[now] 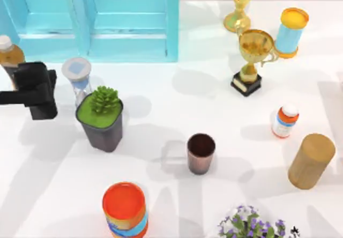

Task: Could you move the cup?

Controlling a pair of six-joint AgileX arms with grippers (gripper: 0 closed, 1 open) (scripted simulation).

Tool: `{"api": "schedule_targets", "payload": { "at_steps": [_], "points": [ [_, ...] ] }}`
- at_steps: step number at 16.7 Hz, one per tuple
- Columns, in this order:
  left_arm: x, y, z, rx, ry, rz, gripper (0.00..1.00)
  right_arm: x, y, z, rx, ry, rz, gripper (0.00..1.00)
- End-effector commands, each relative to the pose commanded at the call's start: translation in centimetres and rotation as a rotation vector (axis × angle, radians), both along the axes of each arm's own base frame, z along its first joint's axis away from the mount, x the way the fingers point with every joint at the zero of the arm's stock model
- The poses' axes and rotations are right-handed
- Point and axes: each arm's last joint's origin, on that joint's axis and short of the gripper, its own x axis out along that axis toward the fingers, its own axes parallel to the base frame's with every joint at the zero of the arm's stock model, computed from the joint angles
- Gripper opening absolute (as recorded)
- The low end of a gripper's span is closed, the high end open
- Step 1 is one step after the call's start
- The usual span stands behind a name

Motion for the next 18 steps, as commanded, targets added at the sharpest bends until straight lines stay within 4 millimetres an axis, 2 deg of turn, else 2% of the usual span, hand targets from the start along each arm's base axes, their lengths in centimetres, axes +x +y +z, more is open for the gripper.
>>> {"api": "schedule_targets", "payload": {
  "at_steps": [4, 7, 10, 12, 15, 18],
  "points": [
    [5.5, -5.2, 3.6, -0.011, 0.293, -0.057, 1.00, 0.0, 0.0, 0.0, 0.000, 0.000, 0.000, 1.00],
    [9.5, -10.6, 4.3, 0.021, 0.504, -0.074, 1.00, 0.0, 0.0, 0.0, 0.000, 0.000, 0.000, 1.00],
    [12.4, -16.6, 3.2, 0.083, 0.687, -0.069, 1.00, 0.0, 0.0, 0.0, 0.000, 0.000, 0.000, 1.00],
    [13.4, -20.4, 1.7, 0.134, 0.787, -0.057, 1.00, 0.0, 0.0, 0.0, 0.000, 0.000, 0.000, 1.00],
    [13.9, -25.2, -0.9, 0.213, 0.901, -0.033, 1.00, 0.0, 0.0, 0.0, 0.000, 0.000, 0.000, 1.00],
    [13.6, -28.3, -3.1, 0.274, 0.970, -0.011, 1.00, 0.0, 0.0, 0.0, 0.000, 0.000, 0.000, 1.00]
  ]
}}
